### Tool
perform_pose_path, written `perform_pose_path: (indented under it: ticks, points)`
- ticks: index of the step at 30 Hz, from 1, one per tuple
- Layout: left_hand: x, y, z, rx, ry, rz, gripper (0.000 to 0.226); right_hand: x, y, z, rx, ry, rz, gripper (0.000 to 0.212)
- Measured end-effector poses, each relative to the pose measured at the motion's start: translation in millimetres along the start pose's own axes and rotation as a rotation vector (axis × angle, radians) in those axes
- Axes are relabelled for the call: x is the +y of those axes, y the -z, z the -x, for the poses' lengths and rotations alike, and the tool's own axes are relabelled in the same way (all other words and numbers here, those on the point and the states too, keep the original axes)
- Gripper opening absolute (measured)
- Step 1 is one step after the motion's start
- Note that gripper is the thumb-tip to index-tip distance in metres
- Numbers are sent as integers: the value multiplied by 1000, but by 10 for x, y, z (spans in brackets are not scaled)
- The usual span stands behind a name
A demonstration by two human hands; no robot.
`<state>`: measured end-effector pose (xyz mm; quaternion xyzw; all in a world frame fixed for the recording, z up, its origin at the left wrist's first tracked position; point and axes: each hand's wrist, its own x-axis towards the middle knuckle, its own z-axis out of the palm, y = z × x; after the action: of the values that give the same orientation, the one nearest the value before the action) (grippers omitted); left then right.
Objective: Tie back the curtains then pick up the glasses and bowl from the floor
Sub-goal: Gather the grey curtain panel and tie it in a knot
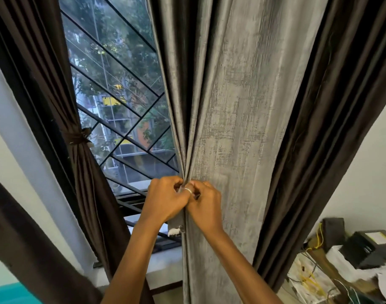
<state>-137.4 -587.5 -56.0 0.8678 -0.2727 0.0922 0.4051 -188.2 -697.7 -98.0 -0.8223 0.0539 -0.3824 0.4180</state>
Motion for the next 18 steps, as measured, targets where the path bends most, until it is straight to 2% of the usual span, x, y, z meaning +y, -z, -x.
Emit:
perform_pose_path:
  ticks: [3,6,7,11,16,18]
  points:
    - [-24,31,-62,8,-7,-8,36,-2,-45,-57,-10,-26,-45,41]
    - [-71,-15,-119,-6,-25,-19,20,-8,-144,-31,-120,-105,-89,21]
    - [-83,-40,-127,-6,-25,-20,17,1,-175,-21,-143,-133,-109,21]
    - [-149,-104,-149,74,-14,17,20,33,-231,-70,-124,-161,-151,12]
    - [-160,-136,-160,111,8,42,10,63,-205,-79,-169,-170,-200,15]
    - [-146,-149,-168,124,22,10,10,82,-195,-70,-187,-170,-200,28]
